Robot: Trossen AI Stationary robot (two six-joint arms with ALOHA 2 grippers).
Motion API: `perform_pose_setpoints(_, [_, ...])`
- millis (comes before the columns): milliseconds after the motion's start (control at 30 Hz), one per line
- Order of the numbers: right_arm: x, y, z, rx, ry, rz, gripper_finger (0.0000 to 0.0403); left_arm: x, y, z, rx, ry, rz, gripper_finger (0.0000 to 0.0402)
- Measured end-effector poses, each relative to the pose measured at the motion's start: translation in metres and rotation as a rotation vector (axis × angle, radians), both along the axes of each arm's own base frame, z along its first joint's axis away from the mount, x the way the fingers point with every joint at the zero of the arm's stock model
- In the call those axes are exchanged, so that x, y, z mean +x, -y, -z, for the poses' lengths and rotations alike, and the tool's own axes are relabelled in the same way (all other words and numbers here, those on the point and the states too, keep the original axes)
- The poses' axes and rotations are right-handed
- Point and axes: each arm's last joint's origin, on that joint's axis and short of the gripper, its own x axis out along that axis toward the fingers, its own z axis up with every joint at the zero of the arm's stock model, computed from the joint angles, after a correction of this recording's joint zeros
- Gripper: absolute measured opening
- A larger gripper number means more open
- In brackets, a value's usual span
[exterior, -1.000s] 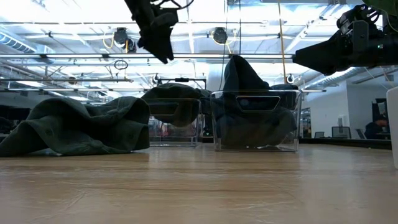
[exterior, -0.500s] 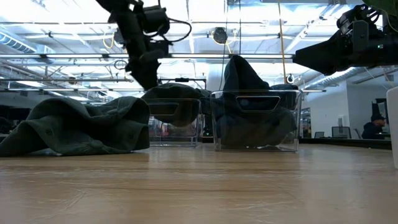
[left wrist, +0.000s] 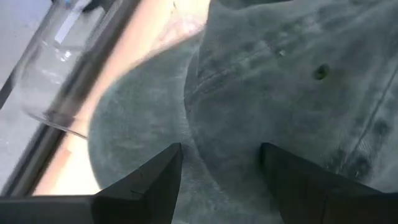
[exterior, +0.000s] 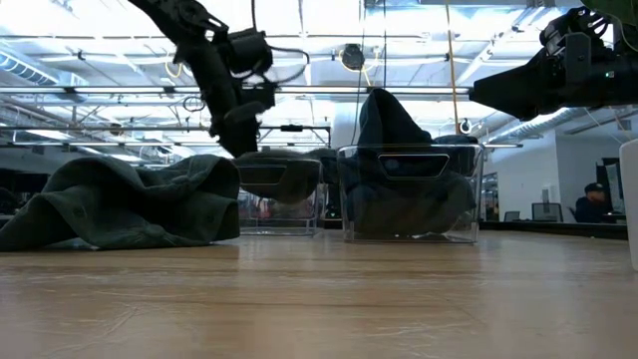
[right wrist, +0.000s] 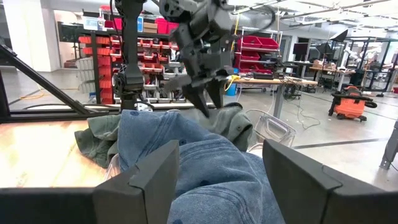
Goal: Pick & Place hat
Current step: Put the top black cap into the left transparent bin
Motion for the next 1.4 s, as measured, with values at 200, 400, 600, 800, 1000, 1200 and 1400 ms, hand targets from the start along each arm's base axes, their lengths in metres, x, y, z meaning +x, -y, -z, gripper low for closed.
perform_pose_setpoints(200, [0.0, 0.0, 0.0, 0.0, 0.001, 0.0, 0.0222, 0.007, -0.001, 0.012, -0.009, -0.024, -0.003, 0.023])
perform_pose_setpoints(400, [0.0, 0.0, 0.0, 0.0, 0.0, 0.0, 0.0222, 0.007, -0.001, 0.012, -0.008, -0.016, -0.042, 0.023])
perform_pose_setpoints(600, [0.0, 0.0, 0.0, 0.0, 0.001, 0.0, 0.0222, 0.006, 0.003, 0.014, -0.03, -0.043, -0.057, 0.023])
perform_pose_setpoints(800, [0.0, 0.0, 0.0, 0.0, 0.0, 0.0, 0.0222, 0.009, 0.012, -0.008, 0.045, -0.047, -0.087, 0.023])
perform_pose_setpoints(1000, [0.0, 0.0, 0.0, 0.0, 0.0, 0.0, 0.0222, 0.023, 0.021, -0.042, 0.195, 0.027, -0.072, 0.023])
perform_pose_setpoints(1200, [0.0, 0.0, 0.0, 0.0, 0.0, 0.0, 0.0222, 0.028, 0.019, -0.045, 0.206, 0.053, -0.095, 0.023])
perform_pose_setpoints(1400, [0.0, 0.0, 0.0, 0.0, 0.0, 0.0, 0.0222, 0.028, 0.005, -0.029, 0.188, -0.018, -0.144, 0.023])
